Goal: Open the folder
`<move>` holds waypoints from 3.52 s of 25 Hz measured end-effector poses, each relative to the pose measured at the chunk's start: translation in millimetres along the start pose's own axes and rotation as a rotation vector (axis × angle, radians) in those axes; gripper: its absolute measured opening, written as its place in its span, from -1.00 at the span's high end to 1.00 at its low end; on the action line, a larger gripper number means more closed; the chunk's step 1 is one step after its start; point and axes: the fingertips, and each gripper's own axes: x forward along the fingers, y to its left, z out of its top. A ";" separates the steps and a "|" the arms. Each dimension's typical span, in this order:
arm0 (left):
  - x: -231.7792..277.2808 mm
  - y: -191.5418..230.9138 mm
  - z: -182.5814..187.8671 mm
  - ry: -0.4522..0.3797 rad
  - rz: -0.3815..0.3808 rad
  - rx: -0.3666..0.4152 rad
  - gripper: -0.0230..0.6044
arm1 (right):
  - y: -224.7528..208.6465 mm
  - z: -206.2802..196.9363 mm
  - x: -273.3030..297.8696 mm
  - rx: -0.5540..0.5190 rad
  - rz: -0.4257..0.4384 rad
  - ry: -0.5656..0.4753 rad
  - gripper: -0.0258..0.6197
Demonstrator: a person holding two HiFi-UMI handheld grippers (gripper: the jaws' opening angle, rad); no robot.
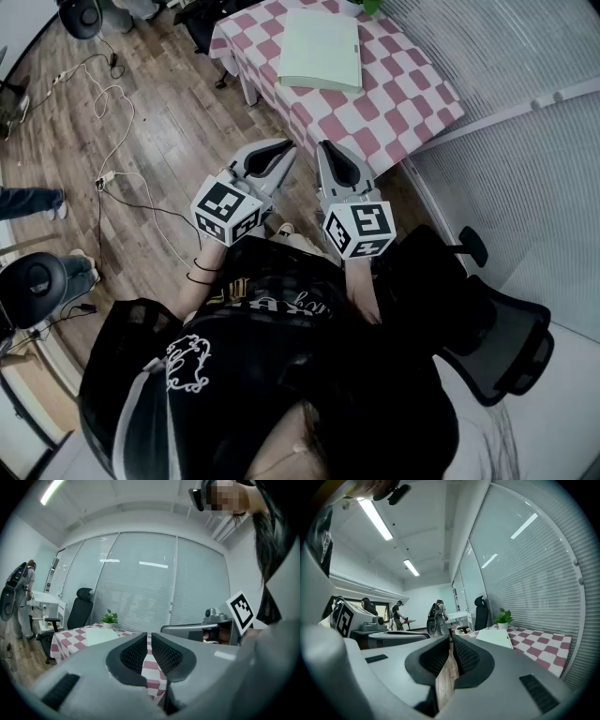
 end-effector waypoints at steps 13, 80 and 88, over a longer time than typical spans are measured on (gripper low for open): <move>-5.8 -2.4 -7.3 0.018 0.005 -0.001 0.85 | 0.8 -5.5 -1.6 0.042 0.015 -0.007 0.83; 165.1 252.7 5.0 0.207 -0.390 -0.050 0.85 | -152.1 -8.5 214.0 0.235 -0.467 0.129 0.83; 185.9 240.1 3.7 0.231 -0.427 -0.034 0.85 | -204.9 -8.8 191.0 0.267 -0.554 0.109 0.83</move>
